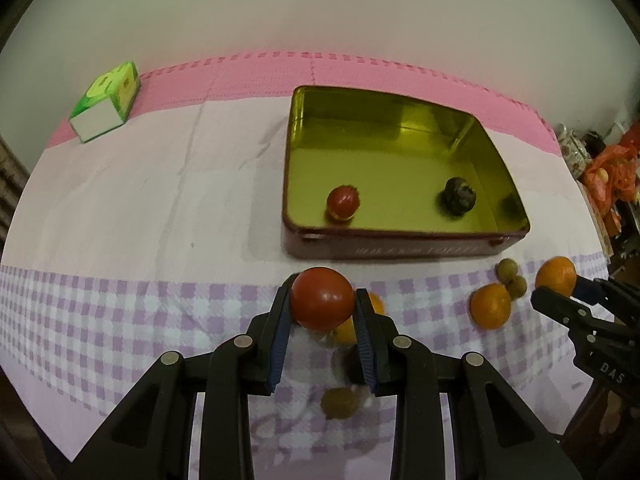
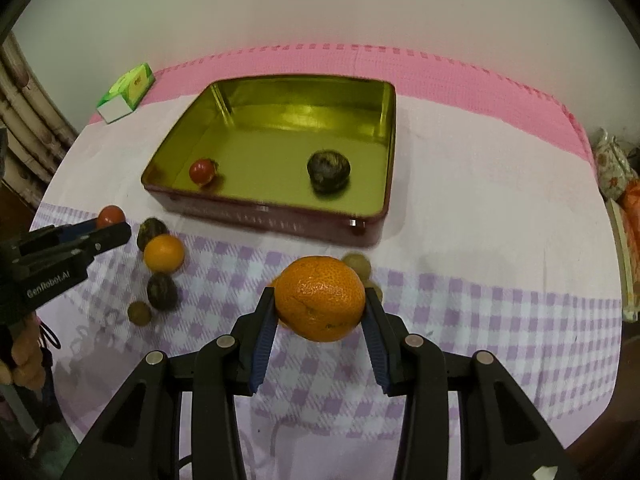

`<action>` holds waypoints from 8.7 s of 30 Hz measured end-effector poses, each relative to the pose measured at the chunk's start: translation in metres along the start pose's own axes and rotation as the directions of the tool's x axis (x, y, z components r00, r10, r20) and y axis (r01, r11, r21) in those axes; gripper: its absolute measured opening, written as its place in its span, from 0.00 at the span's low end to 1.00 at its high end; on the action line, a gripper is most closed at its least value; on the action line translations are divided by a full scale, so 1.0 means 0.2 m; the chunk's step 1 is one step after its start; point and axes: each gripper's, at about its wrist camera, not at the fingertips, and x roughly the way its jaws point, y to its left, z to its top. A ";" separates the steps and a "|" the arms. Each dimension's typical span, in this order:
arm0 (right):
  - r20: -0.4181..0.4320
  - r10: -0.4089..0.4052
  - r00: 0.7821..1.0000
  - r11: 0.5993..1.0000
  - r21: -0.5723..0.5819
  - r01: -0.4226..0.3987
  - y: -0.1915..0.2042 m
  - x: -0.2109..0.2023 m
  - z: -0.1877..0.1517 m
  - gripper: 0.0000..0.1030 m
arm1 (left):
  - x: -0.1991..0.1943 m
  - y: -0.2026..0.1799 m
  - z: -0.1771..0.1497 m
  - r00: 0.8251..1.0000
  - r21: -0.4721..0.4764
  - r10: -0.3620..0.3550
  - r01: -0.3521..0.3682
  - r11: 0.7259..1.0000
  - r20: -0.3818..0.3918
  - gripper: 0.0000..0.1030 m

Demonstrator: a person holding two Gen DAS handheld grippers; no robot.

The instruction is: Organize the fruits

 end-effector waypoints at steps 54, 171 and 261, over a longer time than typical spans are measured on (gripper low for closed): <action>-0.059 -0.010 0.998 1.000 -0.021 0.009 0.00 0.43 0.37 0.38 | 0.37 -0.09 0.33 0.996 0.010 0.081 -0.081 0.997 -0.031 0.31; -0.092 0.056 0.994 0.998 0.038 -0.053 0.09 0.18 -0.20 0.39 | 0.17 -0.11 -0.34 0.980 0.003 -0.018 0.019 1.000 -0.196 0.26; 0.045 0.034 0.998 0.999 -0.036 -0.033 0.09 0.09 0.28 0.38 | -0.03 0.05 0.22 0.999 0.021 0.015 -0.016 1.000 0.037 0.26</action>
